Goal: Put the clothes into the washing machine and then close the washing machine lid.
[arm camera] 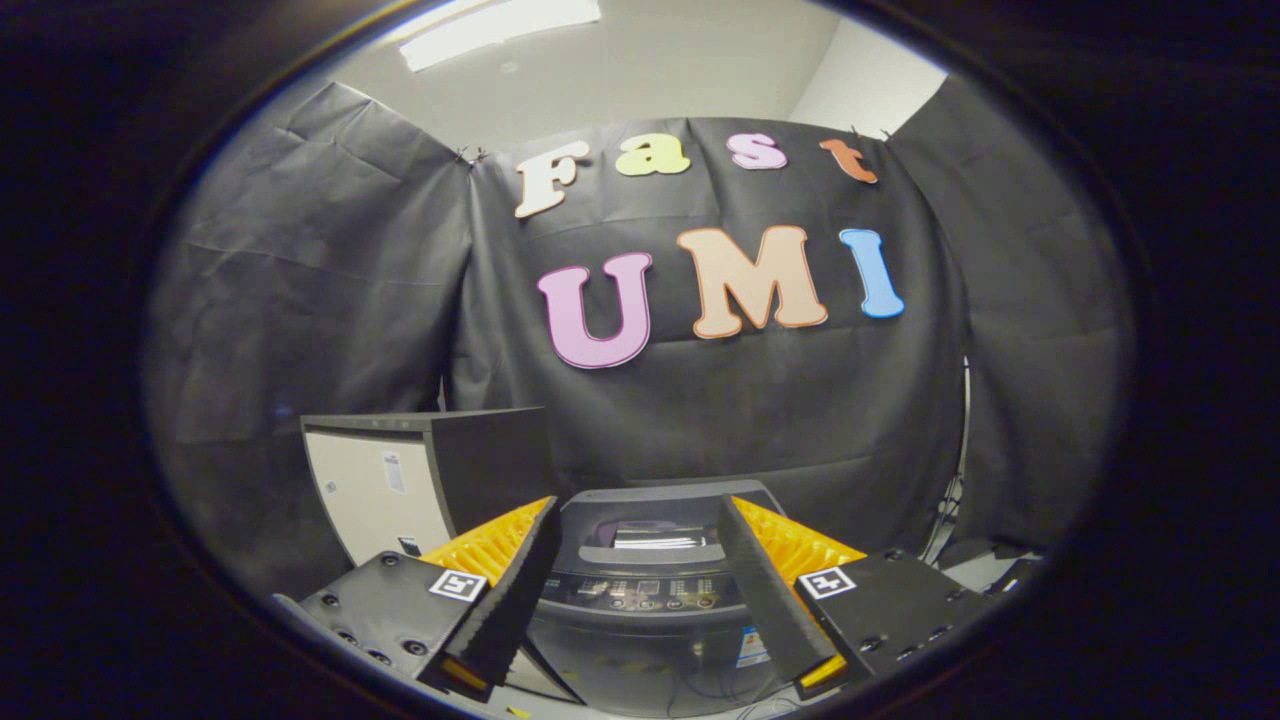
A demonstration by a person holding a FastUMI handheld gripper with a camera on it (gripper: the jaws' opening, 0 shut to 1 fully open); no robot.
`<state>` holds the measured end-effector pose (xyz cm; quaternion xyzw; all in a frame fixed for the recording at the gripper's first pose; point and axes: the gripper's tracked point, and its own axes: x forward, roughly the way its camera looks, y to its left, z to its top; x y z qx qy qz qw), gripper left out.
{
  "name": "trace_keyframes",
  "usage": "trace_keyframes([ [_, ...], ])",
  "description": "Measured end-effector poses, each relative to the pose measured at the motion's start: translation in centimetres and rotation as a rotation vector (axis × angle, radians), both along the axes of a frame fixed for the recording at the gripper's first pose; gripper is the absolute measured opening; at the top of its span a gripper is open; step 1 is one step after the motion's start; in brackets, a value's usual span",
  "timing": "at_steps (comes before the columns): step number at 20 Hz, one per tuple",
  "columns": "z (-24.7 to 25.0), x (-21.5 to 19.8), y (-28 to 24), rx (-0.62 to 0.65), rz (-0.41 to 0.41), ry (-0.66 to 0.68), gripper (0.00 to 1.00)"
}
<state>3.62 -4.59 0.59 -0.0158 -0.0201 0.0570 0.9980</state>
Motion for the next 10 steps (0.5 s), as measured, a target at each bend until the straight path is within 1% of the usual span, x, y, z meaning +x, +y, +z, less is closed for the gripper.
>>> trace_keyframes([
  [2,0.4,-0.1,-0.2,-0.022,-0.005,-0.012,0.97],
  [7,0.8,-0.2,-0.9,0.009,-0.015,-0.022,0.97],
  [10,0.3,0.0,-1.1,-0.035,-0.026,-0.014,0.97],
])
